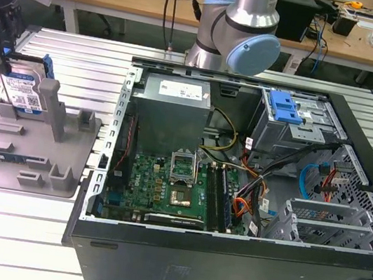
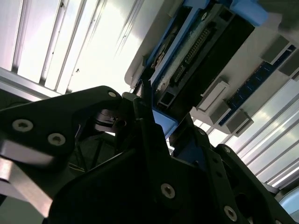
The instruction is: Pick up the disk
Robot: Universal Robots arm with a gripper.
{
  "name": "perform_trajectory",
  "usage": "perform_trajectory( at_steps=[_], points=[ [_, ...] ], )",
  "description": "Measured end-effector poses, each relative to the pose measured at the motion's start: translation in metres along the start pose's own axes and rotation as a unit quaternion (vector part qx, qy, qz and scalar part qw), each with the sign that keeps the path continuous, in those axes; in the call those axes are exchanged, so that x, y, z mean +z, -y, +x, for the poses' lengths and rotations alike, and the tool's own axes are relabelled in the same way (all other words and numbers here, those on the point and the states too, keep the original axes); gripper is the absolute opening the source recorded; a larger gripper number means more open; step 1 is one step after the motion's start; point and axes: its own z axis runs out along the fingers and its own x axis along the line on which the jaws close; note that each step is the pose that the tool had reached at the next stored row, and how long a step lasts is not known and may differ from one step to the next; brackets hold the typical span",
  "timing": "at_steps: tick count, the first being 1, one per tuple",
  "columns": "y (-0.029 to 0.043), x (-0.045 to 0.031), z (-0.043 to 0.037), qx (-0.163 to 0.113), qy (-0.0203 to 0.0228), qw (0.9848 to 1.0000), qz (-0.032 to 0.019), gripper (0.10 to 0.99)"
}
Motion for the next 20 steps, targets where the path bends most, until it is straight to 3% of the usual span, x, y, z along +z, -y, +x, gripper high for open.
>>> perform_trajectory(
  at_steps=[8, 13, 16, 20],
  points=[
    [0.0001, 0.0004, 0.0000, 0.000, 0.0002, 1.0000, 0.0003, 0.365],
    [-0.0006, -0.0241, 0.0005, 0.000, 0.0001, 1.0000, 0.0001, 0.365],
    [-0.0013, -0.0482, 0.0012, 0.000, 0.0001, 1.0000, 0.0001, 0.365],
    [-0.0019, -0.0692, 0.0017, 0.000, 0.0001, 1.0000, 0.0000, 0.365]
  ],
)
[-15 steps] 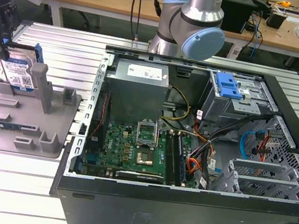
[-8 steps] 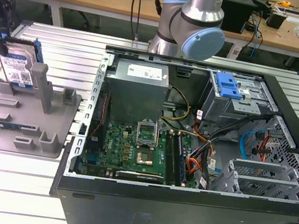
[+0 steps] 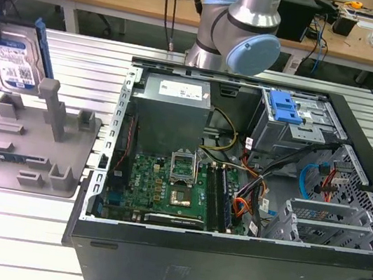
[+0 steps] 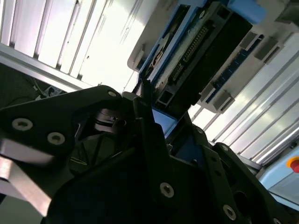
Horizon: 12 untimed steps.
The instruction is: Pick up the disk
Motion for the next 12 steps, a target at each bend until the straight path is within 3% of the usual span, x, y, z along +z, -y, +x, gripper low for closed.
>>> perform_trajectory(
  at_steps=[2, 5, 6, 12],
  points=[
    [-0.0004, -0.0160, 0.0005, 0.000, 0.0000, 1.0000, 0.0000, 0.365],
    [-0.0008, -0.0308, 0.0010, 0.000, 0.0000, 1.0000, 0.0000, 0.365],
    [-0.0010, -0.0399, 0.0013, 0.000, 0.0000, 1.0000, 0.0000, 0.365],
    [-0.0018, -0.0699, 0.0027, 0.000, 0.0000, 1.0000, 0.0000, 0.365]
  ],
)
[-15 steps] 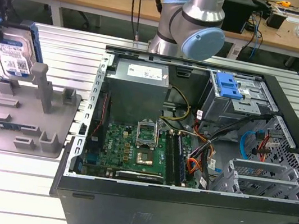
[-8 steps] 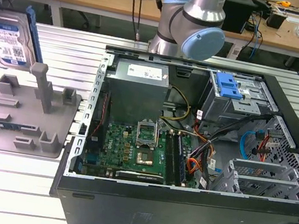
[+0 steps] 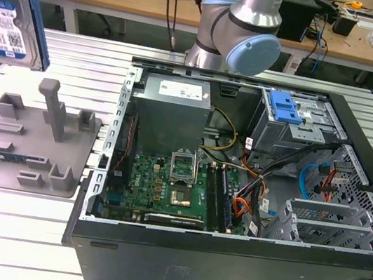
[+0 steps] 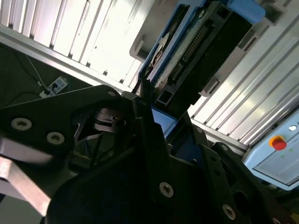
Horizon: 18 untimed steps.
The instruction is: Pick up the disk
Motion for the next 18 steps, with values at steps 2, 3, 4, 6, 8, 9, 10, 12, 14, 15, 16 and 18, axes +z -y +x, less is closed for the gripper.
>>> perform_trajectory(
  at_steps=[2, 3, 4, 6, 8, 9, 10, 12, 14, 15, 16, 18],
  points=[
    [-0.0003, -0.0095, 0.0005, 0.000, 0.0000, 1.0000, 0.0000, 0.365],
    [-0.0005, -0.0186, 0.0009, 0.000, 0.0000, 1.0000, -0.0001, 0.365],
    [-0.0007, -0.0262, 0.0014, 0.000, 0.0000, 1.0000, 0.0000, 0.365],
    [-0.0010, -0.0356, 0.0019, 0.000, 0.0000, 1.0000, 0.0000, 0.365],
    [-0.0012, -0.0469, 0.0029, 0.000, 0.0000, 1.0000, 0.0000, 0.365],
    [-0.0014, -0.0536, 0.0035, 0.000, 0.0000, 1.0000, -0.0001, 0.365],
    [-0.0015, -0.0566, 0.0037, 0.000, 0.0001, 1.0000, 0.0000, 0.365],
    [-0.0015, -0.0567, 0.0038, 0.000, 0.0001, 1.0000, 0.0000, 0.365],
    [-0.0015, -0.0568, 0.0038, 0.000, 0.0000, 1.0000, 0.0000, 0.365],
    [-0.0015, -0.0569, 0.0038, 0.000, 0.0000, 1.0000, 0.0000, 0.365],
    [-0.0015, -0.0570, 0.0038, 0.000, 0.0000, 1.0000, 0.0000, 0.365],
    [-0.0015, -0.0570, 0.0038, 0.000, 0.0000, 1.0000, 0.0000, 0.365]
  ],
)
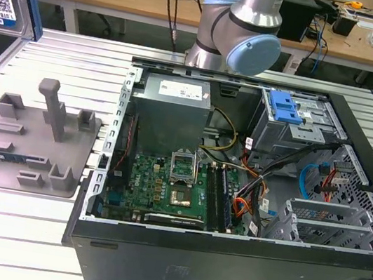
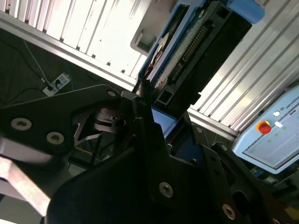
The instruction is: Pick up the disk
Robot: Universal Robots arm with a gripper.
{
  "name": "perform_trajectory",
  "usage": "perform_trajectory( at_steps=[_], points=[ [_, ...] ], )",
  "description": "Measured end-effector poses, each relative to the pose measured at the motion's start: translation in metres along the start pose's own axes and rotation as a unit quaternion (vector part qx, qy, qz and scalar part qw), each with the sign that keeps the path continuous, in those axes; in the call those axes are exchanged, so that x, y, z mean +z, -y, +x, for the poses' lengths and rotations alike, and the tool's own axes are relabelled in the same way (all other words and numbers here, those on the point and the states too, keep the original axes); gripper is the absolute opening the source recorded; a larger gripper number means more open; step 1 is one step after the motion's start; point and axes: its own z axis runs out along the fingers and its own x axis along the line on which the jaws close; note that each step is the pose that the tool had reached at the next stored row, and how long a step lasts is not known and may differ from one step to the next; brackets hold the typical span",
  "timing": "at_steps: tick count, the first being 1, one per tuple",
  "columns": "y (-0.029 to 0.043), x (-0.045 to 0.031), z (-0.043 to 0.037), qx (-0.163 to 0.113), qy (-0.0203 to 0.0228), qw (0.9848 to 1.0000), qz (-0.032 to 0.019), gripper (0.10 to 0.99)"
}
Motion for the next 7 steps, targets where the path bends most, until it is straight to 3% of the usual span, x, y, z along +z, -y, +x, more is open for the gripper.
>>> perform_trajectory(
  at_steps=[7],
  points=[
    [0.0000, -0.0003, 0.0000, 0.000, 0.0000, 1.0000, 0.0000, 0.365]
  ],
)
